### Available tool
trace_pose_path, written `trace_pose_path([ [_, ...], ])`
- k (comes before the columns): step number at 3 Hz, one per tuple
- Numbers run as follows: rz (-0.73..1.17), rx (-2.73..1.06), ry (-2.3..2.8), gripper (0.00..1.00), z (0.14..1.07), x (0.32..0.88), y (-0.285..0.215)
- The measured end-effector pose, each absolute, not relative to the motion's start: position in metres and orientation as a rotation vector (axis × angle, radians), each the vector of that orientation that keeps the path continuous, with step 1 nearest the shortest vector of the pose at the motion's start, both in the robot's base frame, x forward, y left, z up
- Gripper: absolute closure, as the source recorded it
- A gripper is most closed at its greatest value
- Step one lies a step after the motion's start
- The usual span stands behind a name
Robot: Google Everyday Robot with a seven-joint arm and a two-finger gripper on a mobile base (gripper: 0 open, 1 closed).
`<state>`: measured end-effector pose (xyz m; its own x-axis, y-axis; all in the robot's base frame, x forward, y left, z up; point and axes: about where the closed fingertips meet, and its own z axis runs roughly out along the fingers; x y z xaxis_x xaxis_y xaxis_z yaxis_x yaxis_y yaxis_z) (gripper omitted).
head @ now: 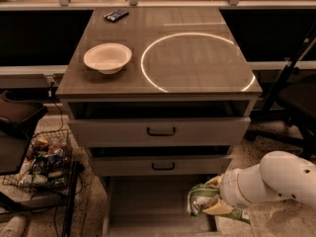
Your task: Place green jalapeno chip bag into bottom drawer
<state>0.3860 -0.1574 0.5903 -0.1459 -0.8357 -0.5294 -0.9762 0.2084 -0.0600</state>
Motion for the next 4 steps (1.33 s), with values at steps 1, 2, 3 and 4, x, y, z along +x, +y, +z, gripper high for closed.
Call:
trace_pose_path([
  [1, 0.471, -1.708, 1.995, 1.00, 0.561, 0.404, -0.117],
  [2, 0.551, -1.753, 1.995, 1.00, 0.472, 0.435, -0.052],
  [3, 0.534, -1.804, 2.020, 1.00, 0.421, 0.452, -0.015],
  [4, 0.427, -1.898, 2.035, 1.00, 0.375, 0.464, -0.002],
])
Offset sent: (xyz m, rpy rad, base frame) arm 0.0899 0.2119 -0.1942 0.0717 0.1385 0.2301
